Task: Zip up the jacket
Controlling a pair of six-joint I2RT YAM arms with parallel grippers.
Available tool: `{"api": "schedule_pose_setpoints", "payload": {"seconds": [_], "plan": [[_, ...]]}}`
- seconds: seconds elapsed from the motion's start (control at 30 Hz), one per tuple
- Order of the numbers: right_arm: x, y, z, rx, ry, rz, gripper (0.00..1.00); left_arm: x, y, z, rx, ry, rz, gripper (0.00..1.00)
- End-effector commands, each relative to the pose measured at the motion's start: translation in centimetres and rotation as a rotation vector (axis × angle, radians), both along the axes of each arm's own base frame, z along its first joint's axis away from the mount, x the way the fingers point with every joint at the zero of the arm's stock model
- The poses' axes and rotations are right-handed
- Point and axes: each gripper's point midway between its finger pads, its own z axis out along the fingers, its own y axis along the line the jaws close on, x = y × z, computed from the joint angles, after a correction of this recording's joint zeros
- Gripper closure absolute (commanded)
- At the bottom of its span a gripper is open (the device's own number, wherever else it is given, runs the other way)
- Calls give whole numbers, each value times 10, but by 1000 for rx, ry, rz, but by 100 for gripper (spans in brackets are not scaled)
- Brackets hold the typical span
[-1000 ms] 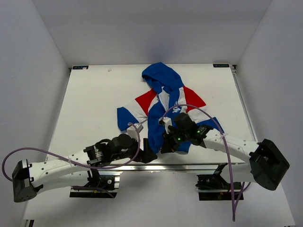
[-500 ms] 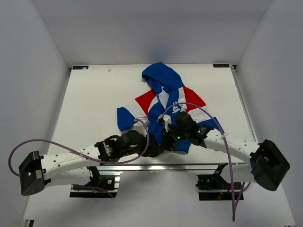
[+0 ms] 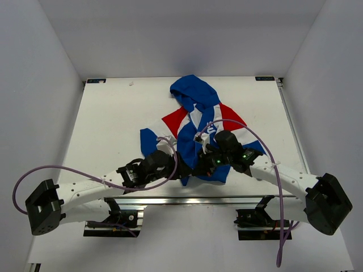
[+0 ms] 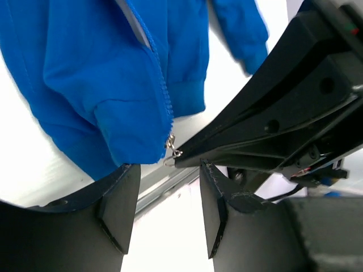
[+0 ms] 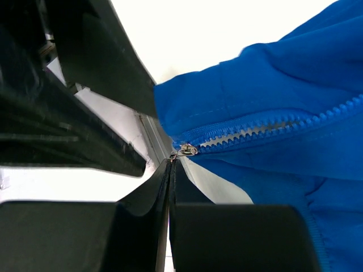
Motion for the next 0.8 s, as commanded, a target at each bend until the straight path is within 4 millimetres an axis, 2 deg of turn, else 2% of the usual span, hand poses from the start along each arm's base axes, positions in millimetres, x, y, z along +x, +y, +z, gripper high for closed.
{"api": "schedule_pose_setpoints", "payload": {"seconds": [0.0,0.1,0.33,0.47,0.6,0.77], "plan": [[-2,6,10,60,-2,30,100,10,2,21,-136,-47,71,44],[-3,7,11,64,-2,31,100,9,4,21,-144,-47,76,44],[-2,8,12,76,-12,28,100,10,-10,16,-127,-27,38,45],[-2,6,11,75,-17,23,100,12,-14,12,-116,-20,42,54],[-2,3,11,78,-22,15,100,15,-9,10,-114,-15,75,63],[-3,2,10,78,-22,15,100,19,-8,13,-158,-42,98,65]]}}
